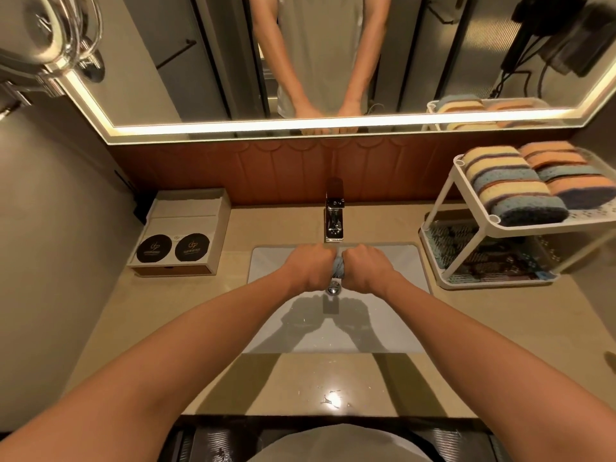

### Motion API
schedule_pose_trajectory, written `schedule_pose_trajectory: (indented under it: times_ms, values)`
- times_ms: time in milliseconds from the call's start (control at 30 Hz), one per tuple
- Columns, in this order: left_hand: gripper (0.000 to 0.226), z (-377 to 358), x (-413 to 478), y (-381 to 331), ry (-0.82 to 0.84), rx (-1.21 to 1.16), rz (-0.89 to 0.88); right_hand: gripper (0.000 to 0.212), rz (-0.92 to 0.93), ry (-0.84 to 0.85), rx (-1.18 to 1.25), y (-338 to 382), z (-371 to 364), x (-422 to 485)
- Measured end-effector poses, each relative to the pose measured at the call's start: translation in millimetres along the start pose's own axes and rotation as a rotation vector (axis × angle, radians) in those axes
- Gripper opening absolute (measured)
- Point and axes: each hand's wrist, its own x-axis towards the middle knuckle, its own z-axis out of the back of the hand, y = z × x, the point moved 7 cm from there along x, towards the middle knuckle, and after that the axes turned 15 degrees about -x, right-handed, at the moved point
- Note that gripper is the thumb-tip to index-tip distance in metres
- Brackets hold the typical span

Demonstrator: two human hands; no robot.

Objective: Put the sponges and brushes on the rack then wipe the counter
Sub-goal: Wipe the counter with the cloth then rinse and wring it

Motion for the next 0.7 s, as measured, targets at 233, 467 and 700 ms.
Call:
schedule_pose_trajectory:
  times_ms: [233,467,700]
  values:
    - [0.029,-3,6,4,-0.063,0.074,-0.096,0.018,-0.016,0.142,0.264,-2,-9,4]
    - [0.028,-1,12,0,-0.102,0.076,-0.142,0.013,-0.043,0.121,0.299,-11,-5,0]
    - [0.045,9,0,-3,-0.301,0.144,-0.129,0.018,-0.103,0.027,0.264,-18,8,0]
